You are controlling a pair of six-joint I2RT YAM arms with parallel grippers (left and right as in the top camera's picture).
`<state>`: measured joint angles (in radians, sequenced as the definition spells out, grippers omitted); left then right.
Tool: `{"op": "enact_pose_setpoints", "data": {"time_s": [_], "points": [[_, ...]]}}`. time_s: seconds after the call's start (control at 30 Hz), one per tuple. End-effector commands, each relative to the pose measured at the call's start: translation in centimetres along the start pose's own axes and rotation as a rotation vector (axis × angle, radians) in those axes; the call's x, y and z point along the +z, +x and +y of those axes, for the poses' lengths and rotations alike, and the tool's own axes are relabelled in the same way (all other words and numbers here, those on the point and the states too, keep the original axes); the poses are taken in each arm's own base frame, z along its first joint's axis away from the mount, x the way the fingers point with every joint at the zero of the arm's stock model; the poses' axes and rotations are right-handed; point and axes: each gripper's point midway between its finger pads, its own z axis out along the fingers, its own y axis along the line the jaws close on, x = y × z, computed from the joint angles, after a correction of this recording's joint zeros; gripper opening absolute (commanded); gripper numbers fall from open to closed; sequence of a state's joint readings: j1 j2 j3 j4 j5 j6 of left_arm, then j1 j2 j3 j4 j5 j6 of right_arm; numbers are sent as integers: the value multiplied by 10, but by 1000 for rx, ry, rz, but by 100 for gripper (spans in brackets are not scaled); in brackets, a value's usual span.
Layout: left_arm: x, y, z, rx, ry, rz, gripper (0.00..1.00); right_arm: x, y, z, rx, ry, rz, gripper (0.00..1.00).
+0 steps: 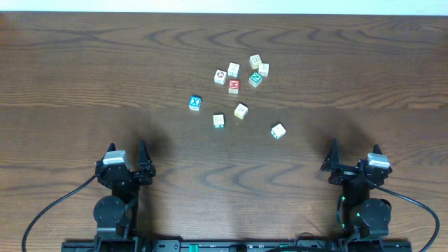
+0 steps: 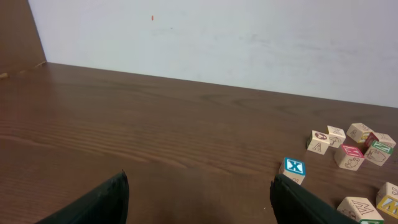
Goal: Lift 4 blocks
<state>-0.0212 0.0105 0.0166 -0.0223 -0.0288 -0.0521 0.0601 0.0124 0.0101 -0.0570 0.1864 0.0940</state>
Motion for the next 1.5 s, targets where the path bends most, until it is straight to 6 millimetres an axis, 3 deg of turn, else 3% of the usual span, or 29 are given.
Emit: {"op": "enact_pose_setpoints", "data": {"time_s": [0.0,0.47,0.67,1.17,1.47], "points": [[0,16,5,2,-24,54,73,0,1,-1,-13,-1,0,99],[0,16,5,3,-24,54,73,0,1,-1,-13,-1,0,99],[0,16,5,3,-24,54,73,-2,-5,-28,-132,163,-18,99],[0,16,5,2,-24,54,73,-2,-4,-24,-131,140,-17,99],[0,16,5,3,-24,54,73,0,0,-3,-131,16,-5,99]]}}
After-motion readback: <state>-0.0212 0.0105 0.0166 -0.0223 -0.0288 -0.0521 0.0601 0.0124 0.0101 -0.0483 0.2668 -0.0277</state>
